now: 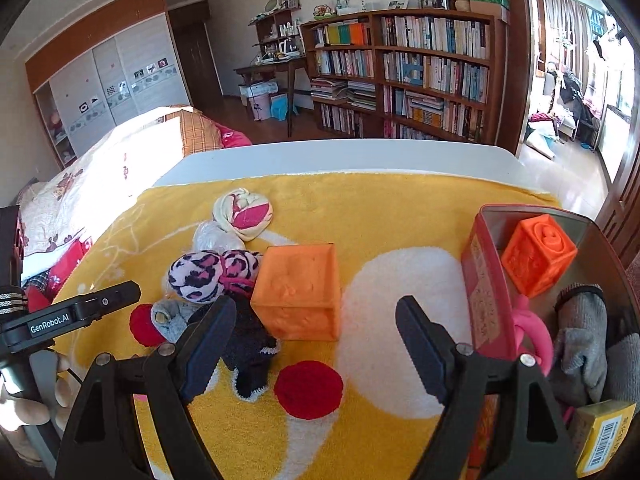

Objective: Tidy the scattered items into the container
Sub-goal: 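Grasp the large light-orange rubber cube with the right gripper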

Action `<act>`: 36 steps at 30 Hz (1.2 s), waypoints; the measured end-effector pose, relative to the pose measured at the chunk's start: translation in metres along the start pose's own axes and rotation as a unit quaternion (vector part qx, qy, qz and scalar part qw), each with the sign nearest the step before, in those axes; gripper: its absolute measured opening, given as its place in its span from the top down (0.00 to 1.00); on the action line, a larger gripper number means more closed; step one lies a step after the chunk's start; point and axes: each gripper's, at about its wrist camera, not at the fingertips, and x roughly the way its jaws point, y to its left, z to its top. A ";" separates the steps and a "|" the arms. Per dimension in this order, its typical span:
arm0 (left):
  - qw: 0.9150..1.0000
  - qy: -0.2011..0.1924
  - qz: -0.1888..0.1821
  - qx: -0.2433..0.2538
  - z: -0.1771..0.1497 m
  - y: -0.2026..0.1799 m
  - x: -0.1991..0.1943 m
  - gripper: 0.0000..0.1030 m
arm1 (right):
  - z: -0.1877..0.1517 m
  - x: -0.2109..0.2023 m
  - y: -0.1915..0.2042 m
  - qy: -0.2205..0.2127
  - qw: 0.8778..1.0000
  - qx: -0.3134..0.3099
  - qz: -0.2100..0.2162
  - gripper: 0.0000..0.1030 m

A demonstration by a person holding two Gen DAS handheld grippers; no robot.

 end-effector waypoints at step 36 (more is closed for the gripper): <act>1.000 0.004 -0.002 0.019 -0.007 -0.013 0.008 0.18 | -0.001 0.048 -0.004 0.026 1.000 0.015 0.003 0.45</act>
